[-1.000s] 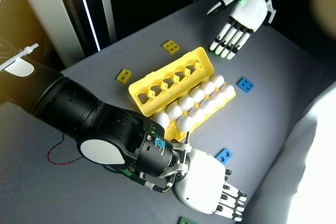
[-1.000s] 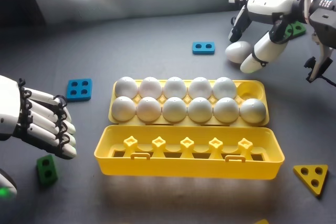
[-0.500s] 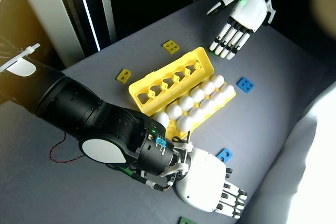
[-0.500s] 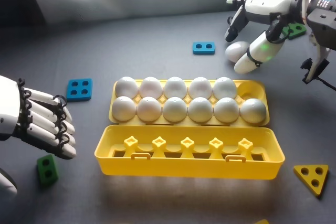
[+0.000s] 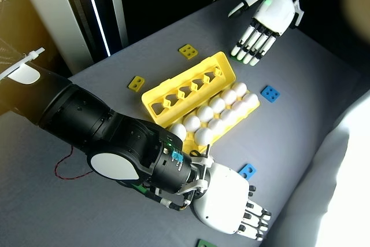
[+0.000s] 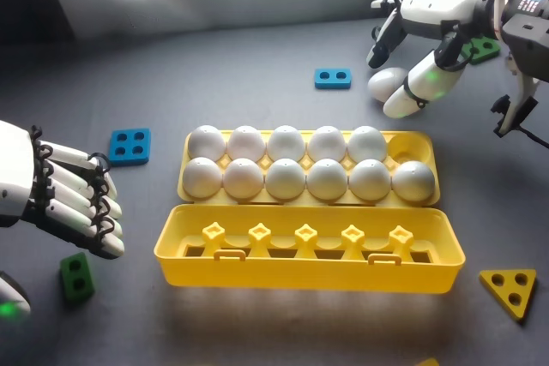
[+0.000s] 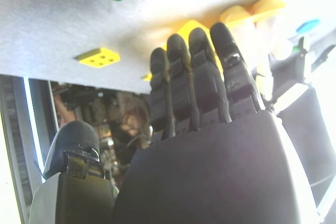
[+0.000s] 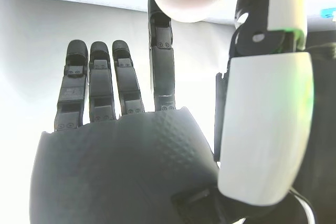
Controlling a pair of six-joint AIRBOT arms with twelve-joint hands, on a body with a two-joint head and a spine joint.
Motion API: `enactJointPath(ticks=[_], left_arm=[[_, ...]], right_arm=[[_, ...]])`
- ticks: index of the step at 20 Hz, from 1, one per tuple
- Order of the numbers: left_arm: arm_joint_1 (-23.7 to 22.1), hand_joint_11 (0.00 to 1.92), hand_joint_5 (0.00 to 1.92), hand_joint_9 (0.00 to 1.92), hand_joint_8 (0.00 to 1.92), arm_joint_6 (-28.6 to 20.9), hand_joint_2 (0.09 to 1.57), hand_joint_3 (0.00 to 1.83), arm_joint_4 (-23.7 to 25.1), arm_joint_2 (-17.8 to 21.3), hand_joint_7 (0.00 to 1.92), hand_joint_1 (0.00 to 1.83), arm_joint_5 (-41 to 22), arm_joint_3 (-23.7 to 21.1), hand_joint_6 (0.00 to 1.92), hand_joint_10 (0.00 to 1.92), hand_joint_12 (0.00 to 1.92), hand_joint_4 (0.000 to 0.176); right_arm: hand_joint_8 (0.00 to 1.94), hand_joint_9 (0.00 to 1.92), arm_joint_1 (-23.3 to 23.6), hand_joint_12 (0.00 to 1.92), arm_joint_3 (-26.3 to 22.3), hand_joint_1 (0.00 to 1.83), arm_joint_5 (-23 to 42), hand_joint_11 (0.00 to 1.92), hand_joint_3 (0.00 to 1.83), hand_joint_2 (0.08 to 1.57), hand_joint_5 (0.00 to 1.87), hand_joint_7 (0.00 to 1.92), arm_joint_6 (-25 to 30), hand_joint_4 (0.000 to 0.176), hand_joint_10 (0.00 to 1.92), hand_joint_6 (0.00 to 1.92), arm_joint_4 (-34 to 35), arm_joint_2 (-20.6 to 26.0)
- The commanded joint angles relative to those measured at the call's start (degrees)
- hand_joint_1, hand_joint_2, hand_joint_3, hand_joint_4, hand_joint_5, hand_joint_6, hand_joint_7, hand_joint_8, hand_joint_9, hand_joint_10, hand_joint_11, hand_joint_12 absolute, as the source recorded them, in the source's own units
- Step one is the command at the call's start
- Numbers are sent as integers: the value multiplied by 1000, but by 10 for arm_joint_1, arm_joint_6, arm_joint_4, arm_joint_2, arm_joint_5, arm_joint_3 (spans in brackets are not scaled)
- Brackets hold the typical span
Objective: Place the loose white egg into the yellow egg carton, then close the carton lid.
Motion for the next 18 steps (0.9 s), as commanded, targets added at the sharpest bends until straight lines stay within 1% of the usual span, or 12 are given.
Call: enactJointPath(ticks=[1,5,7,9,10,11,12,13,15,16,17,18], left_arm=[[-3,0,393,343,3,-2,1176,0,-37,7,412,0,-25,3,3,5,699,0],[-3,0,400,355,1,-2,1174,0,-37,7,418,0,-25,2,2,5,743,0],[-3,0,405,352,2,-2,1175,0,-37,7,423,0,-24,2,2,2,722,0],[-2,0,397,343,0,-2,1171,0,-36,6,416,0,-24,2,0,0,702,0],[-2,0,404,356,3,-2,1172,0,-35,6,426,0,-24,2,2,4,736,0],[-3,0,405,366,3,-2,1175,0,-35,6,432,0,-24,2,1,5,715,0],[-3,0,403,369,2,-2,1178,1,-35,6,436,0,-24,3,0,4,685,0],[-3,0,406,373,2,-2,1180,2,-35,6,439,0,-24,3,1,4,702,0],[-3,0,405,380,2,-2,1176,0,-35,6,442,0,-23,2,0,4,738,0],[-3,0,391,372,1,-2,1174,0,-35,6,424,0,-23,2,0,0,718,0],[-3,0,387,363,0,-2,1174,0,-35,6,419,0,-23,2,0,0,710,0],[-3,0,391,373,2,-2,1176,0,-35,6,424,0,-23,2,2,4,709,0]], right_arm=[[2,72,-1,139,1,865,55,0,0,809,785,68,2,98,10,9,7,7],[5,72,-1,63,1,899,55,0,2,830,808,64,2,101,8,8,7,8],[6,78,-1,21,1,965,55,0,5,850,902,116,2,66,5,23,7,8],[4,74,-1,0,0,1056,55,0,5,869,1005,170,2,4,1,28,7,8],[2,71,-1,0,0,1093,55,0,12,890,1045,168,2,0,0,38,7,8],[5,72,-1,0,-1,1122,55,0,10,973,1217,175,2,51,3,397,7,8],[3,89,-2,0,-1,1129,56,0,4,1004,1214,199,2,41,4,544,7,8],[1,85,-3,0,-2,1131,56,0,2,1019,1193,208,2,24,1,611,7,8],[6,113,-3,0,-2,1120,56,0,0,1019,1203,251,2,71,7,609,7,8],[10,115,-3,0,-3,1118,56,0,0,1020,1204,266,2,74,7,610,7,8],[5,109,-3,0,-3,1125,56,0,1,1024,1195,263,2,43,3,625,7,8],[1,105,-3,0,-3,1127,56,0,0,1023,1196,256,2,36,1,630,7,9]])
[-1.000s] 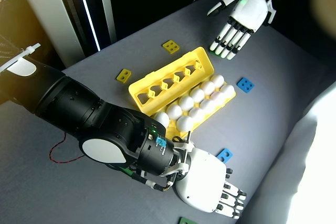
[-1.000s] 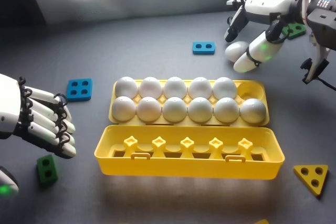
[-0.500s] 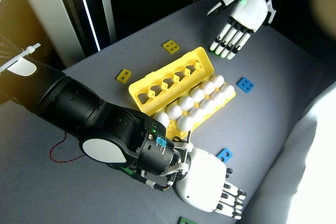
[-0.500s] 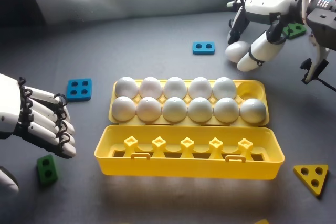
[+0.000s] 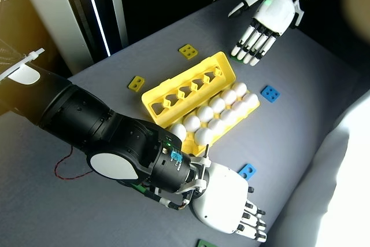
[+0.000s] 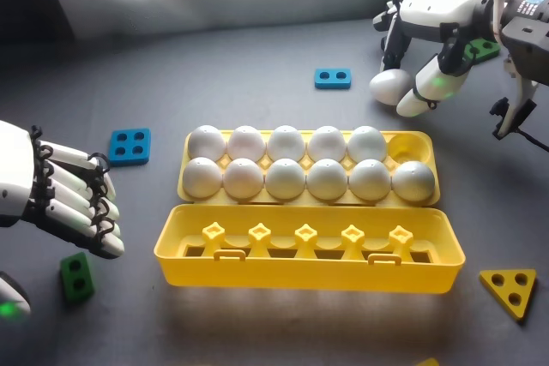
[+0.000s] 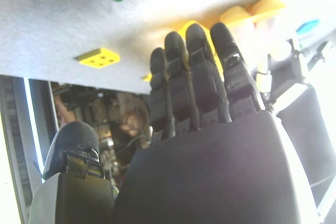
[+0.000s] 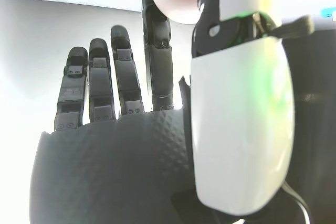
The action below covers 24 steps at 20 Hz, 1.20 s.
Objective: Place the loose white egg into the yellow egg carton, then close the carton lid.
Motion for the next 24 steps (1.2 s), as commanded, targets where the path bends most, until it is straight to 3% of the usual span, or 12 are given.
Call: enactJointPath(ticks=[1,6,7,8,10,11,12,14,16,19,20,24], left_arm=[[-3,0,398,382,3,-2,1177,0,-35,6,430,0,-24,2,3,6,733,0],[-3,0,405,374,1,-2,1181,1,-35,6,438,0,-24,3,1,1,695,0],[-2,0,404,370,0,-2,1183,2,-35,7,436,0,-24,2,0,0,689,0],[-2,0,407,372,2,-2,1181,1,-35,7,440,0,-24,2,1,1,690,0],[-2,0,413,381,4,-2,1177,0,-35,8,453,0,-24,2,2,3,724,0],[-2,0,413,381,3,-2,1176,0,-35,8,453,0,-24,2,2,3,732,0],[-2,0,412,384,3,-2,1175,0,-35,8,452,0,-24,2,1,4,734,0],[-2,0,417,398,3,-2,1174,0,-35,8,458,0,-24,1,2,7,770,0],[-2,0,419,389,1,-2,1175,0,-35,9,455,0,-24,1,1,1,738,0],[-2,0,420,393,0,-2,1176,0,-35,11,454,0,-23,-2,1,2,772,0],[-2,0,424,399,2,-2,1176,0,-35,11,459,0,-23,-2,2,3,802,0],[-1,0,418,403,3,-2,1176,0,-35,12,457,0,-22,-4,0,5,799,0]], right_arm=[[1,96,2,0,-1,1142,52,0,0,1018,1209,257,2,0,3,611,5,10],[0,158,14,0,-34,1139,55,0,0,1024,1187,280,2,0,9,649,5,45],[0,146,17,0,-50,1135,52,0,0,1024,1189,270,1,8,4,644,5,58],[0,131,21,0,-65,1125,46,0,0,1023,1192,252,-2,43,1,636,5,71],[0,133,28,0,-93,1137,40,0,0,1019,1204,239,-18,12,2,612,5,93],[2,142,34,0,-120,1125,39,0,0,1020,1198,245,-35,45,4,623,5,113],[3,150,38,0,-133,1107,39,0,0,1022,1189,254,-43,101,5,635,5,123],[1,148,48,0,-169,1103,39,0,0,1025,1179,246,-65,109,2,654,5,147],[3,166,55,0,-200,1103,32,0,1,1026,1178,253,-82,107,9,655,5,166],[4,198,58,0,-230,1128,17,0,0,1025,1185,274,-103,35,13,644,5,182],[6,202,58,0,-240,1119,17,0,0,1026,1180,290,-109,57,11,652,5,187],[1,193,54,0,-274,1113,15,0,1,1036,1156,285,-131,53,2,695,5,199]])
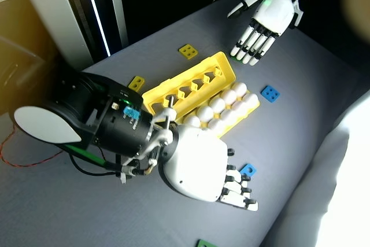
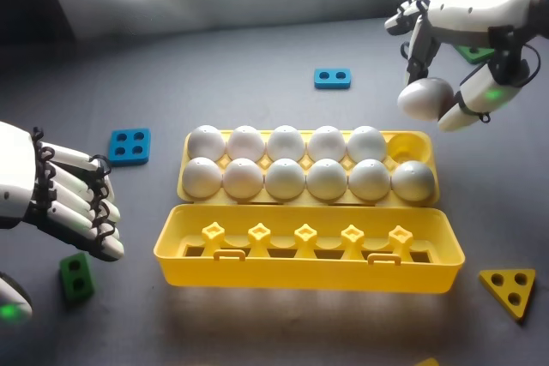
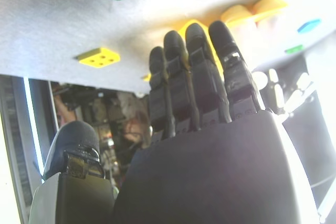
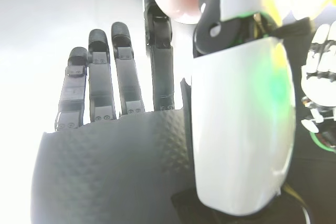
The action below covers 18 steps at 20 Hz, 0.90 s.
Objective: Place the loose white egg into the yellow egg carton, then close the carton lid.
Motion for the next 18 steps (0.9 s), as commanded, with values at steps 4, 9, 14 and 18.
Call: enactJointPath(ticks=[4,9,14,18], left_arm=[[-1,0,412,393,0,-2,1175,0,-36,11,452,0,-26,2,0,0,756,0],[-1,0,404,379,2,-2,1174,0,-36,10,445,0,-25,4,2,0,726,0],[-1,0,409,406,2,-2,1173,0,-36,10,455,0,-25,4,0,5,794,0],[-1,0,415,406,0,-2,1174,0,-36,9,455,0,-25,4,0,1,802,0]], right_arm=[[3,186,-7,0,-15,1123,55,0,1,1039,1148,276,-22,21,0,708,3,9],[2,210,-19,0,-17,1108,57,0,0,1039,1147,305,-22,62,7,713,3,9],[1,216,-24,0,-20,1119,61,0,0,1030,1169,304,-22,50,4,673,3,8],[7,236,-24,0,-23,1126,65,0,0,1028,1175,348,-22,30,8,667,3,6]])
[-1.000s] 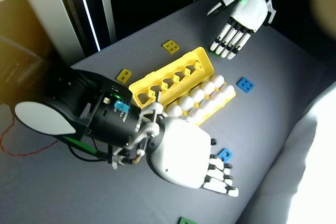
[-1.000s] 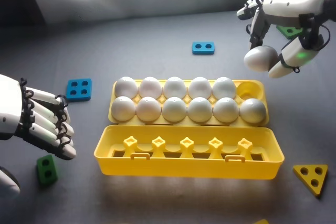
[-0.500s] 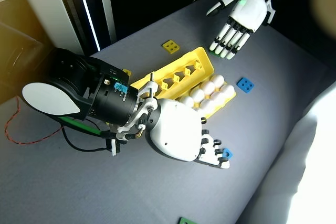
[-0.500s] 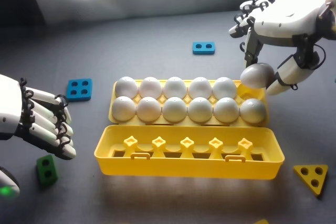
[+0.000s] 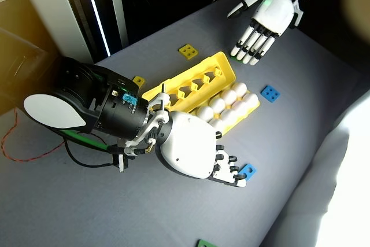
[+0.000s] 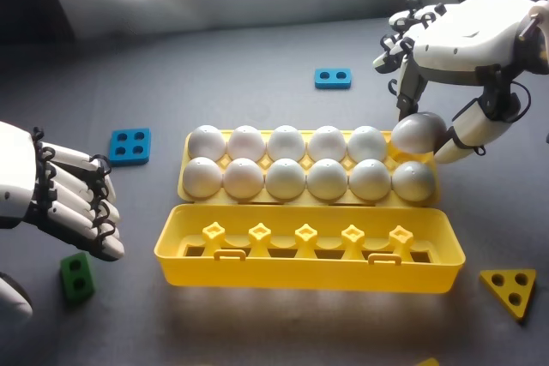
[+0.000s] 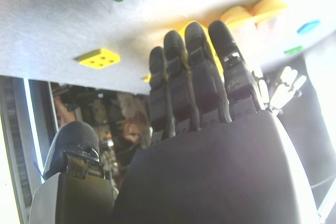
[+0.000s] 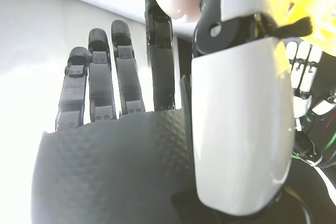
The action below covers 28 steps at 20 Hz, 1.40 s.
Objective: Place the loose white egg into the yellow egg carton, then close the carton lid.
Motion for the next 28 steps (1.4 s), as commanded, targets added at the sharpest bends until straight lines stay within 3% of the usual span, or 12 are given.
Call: enactJointPath(ticks=[1,5,6,8,9,11,18,20,22,24,25,28], left_arm=[[-1,0,410,401,0,-2,1173,0,-36,9,445,0,-27,4,0,0,801,0],[-1,0,414,406,1,-2,1174,0,-36,9,456,0,-27,5,0,0,768,0],[-1,0,414,403,1,-2,1173,0,-36,9,455,0,-26,5,0,0,752,0],[-1,0,420,402,1,-2,1175,0,-36,9,458,0,-26,5,1,0,730,0],[-1,0,420,395,1,-2,1176,1,-36,9,458,0,-26,5,1,2,760,0],[-1,0,416,396,0,-2,1173,0,-36,9,457,0,-26,5,0,4,764,0],[-1,0,417,403,0,-2,1175,0,-36,9,455,0,-26,5,1,2,837,0],[-1,0,413,400,0,-2,1173,0,-36,9,454,0,-26,5,0,0,862,0],[-1,0,404,401,1,-2,1175,0,-36,8,446,0,-26,5,2,4,896,0],[-1,0,413,409,4,-2,1175,0,-36,8,454,0,-26,5,5,7,902,0],[-1,0,413,409,4,-2,1177,1,-36,8,455,0,-26,5,4,6,905,0],[-1,0,418,412,4,-2,1178,1,-36,9,464,0,-26,4,4,6,926,0]], right_arm=[[6,236,3,0,-3,1129,60,0,0,1027,1177,348,-1,19,7,663,3,6],[5,242,3,0,-9,1123,60,0,0,1021,1198,361,-1,50,3,627,3,6],[2,250,4,0,-10,1131,60,0,1,1024,1186,352,-1,18,5,647,3,6],[6,264,5,0,-14,1132,60,0,0,1031,1165,353,-2,0,7,687,3,6],[4,266,5,0,-15,1118,60,0,0,1031,1166,354,-2,44,6,687,3,6],[0,263,5,0,-17,1112,60,0,2,1039,1145,343,-3,48,4,719,3,6],[1,266,5,0,-17,1133,63,0,0,1034,1159,339,-9,0,1,692,3,6],[0,267,5,0,-17,1123,63,0,1,1037,1152,337,-9,17,1,703,3,6],[0,238,5,0,-17,1071,64,0,0,1040,1127,320,-9,160,2,729,3,6],[1,230,5,0,-17,1071,64,0,0,1032,1142,314,-9,173,0,702,3,6],[1,226,5,0,-17,1024,64,0,0,950,1016,305,-9,70,2,326,3,6],[0,223,5,0,-17,943,64,0,0,887,1009,310,-9,74,0,53,3,6]])
